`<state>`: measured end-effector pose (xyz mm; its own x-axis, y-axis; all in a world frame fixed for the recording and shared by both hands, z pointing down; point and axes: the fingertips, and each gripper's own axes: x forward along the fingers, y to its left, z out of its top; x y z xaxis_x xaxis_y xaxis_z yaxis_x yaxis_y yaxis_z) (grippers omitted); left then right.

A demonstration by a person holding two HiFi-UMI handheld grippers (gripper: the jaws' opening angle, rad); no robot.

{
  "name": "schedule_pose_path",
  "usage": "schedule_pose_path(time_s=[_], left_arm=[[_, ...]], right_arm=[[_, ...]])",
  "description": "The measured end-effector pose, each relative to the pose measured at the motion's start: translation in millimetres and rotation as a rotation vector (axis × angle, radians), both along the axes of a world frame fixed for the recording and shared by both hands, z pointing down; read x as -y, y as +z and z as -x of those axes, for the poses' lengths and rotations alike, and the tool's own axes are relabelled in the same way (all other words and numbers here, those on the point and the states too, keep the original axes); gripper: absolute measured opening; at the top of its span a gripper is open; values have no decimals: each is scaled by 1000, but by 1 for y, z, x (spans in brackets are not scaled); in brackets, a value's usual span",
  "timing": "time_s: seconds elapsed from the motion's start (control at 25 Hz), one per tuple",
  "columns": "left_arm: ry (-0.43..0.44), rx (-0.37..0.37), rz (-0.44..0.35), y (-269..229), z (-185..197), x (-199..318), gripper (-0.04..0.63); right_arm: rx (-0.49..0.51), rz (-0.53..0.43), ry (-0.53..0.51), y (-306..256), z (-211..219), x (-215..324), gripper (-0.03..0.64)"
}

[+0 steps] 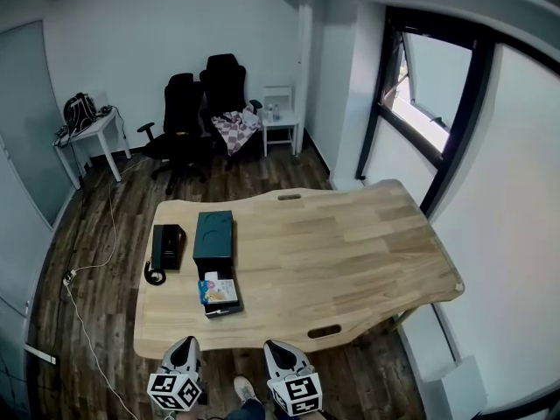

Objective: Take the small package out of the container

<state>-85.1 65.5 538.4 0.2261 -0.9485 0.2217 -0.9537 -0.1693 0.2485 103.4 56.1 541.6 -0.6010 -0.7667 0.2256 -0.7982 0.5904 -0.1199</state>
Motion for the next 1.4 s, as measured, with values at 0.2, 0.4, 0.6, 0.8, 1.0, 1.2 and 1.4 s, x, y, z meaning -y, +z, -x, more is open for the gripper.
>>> schedule_pose_path(time_s=[0.2,0.4,0.6,0.8,1.0,1.2,1.4], left_arm=[[21,-27,-1,-6,32,69,-2],[46,-36,-8,-2,63,125,-2],[45,-29,0,6,82,153,-2],[54,-27,4,11,86,173,-1],[42,-26,6,17,88,188,-2],[13,-39,18,19,89,199,-2],[25,-47,27,25,85,205,-2]], right_arm=[[-21,21,29,-1,33,63,5],[-43,9,33,1,69,109,5],[-49,14,66,5,81,132,5],[-53,20,85,7,84,149,5],[-50,27,73,15,88,160,5],[-51,31,67,13,85,168,5],[-60,45,54,23,89,171,5]])
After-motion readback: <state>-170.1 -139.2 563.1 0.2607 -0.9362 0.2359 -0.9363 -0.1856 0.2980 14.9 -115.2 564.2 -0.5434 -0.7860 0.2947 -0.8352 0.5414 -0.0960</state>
